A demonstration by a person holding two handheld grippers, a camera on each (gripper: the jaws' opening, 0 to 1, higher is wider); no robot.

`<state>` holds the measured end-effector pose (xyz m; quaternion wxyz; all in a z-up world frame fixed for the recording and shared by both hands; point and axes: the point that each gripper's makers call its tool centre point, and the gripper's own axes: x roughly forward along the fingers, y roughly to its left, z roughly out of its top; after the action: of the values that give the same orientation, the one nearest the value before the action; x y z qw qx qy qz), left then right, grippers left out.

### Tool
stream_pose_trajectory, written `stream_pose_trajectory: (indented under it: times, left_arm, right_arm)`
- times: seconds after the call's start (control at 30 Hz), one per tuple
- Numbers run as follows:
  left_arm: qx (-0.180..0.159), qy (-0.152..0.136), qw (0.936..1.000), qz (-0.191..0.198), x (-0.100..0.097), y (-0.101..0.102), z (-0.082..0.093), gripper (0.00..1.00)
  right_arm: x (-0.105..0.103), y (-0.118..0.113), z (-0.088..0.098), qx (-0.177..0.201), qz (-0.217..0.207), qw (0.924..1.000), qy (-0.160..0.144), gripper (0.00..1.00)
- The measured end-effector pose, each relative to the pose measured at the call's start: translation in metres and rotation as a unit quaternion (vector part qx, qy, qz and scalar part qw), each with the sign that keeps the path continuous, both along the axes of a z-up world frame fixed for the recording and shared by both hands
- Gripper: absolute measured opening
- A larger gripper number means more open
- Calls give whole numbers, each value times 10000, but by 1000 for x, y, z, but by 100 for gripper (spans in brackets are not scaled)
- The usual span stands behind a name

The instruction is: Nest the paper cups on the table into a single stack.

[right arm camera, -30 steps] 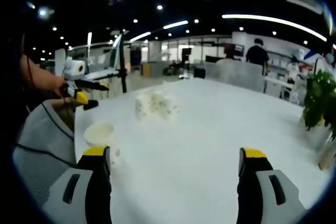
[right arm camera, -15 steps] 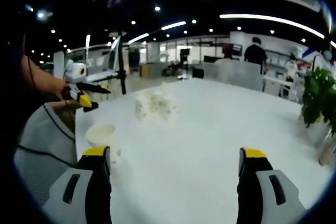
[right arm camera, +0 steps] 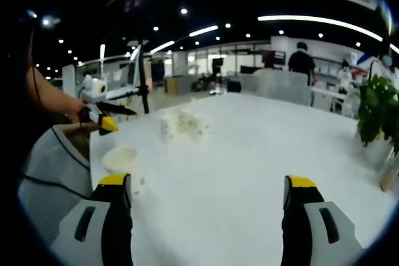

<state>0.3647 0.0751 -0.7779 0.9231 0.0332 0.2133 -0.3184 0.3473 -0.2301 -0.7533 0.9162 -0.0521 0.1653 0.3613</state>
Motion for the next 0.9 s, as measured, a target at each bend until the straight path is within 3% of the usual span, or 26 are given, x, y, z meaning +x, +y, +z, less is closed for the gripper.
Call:
stream_pose_trajectory:
  times: [0.37,0.9]
  left_arm:
    - [-91,252,9996,65,17,-5,-16,91]
    - [86,3,9998,162,58,-6,-19,81]
  right_arm:
    - [5,-4,1,52,-69,10000,6,100]
    - [4,-9,1,8,-119,9999,30,100]
